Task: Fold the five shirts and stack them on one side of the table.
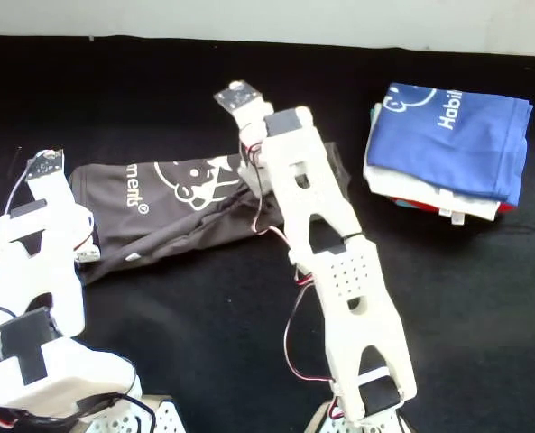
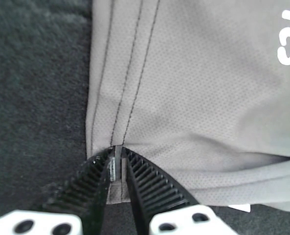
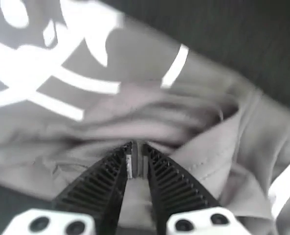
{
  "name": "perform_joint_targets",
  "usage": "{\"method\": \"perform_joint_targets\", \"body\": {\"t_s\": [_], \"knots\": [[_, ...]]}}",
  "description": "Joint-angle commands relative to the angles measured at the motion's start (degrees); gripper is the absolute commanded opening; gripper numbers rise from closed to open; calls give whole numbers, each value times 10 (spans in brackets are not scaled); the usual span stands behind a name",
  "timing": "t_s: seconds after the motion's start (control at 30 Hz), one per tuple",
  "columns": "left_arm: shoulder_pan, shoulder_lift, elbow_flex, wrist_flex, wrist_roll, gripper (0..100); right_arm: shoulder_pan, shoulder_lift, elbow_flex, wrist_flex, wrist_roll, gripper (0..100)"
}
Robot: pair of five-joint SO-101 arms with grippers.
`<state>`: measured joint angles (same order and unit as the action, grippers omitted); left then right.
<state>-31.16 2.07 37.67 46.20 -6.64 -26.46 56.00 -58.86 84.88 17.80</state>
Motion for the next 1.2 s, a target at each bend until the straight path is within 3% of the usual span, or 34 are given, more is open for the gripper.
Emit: {"method": "perform_joint_targets", "body": {"t_s": [0.0,0.4,0.67,0.9,1.03,1.17], "knots": [[6,0,0,-12,4,9,12,0,-76,-33,5,33],[6,0,0,-12,4,9,105,-2,-127,-26,7,33],[6,0,0,-12,4,9,116,-3,-128,23,8,37],[6,0,0,-12,4,9,112,-60,-218,165,8,37],[6,0,0,-12,4,9,106,-102,-166,163,8,37],[6,0,0,-12,4,9,69,-161,-21,163,8,37]]}}
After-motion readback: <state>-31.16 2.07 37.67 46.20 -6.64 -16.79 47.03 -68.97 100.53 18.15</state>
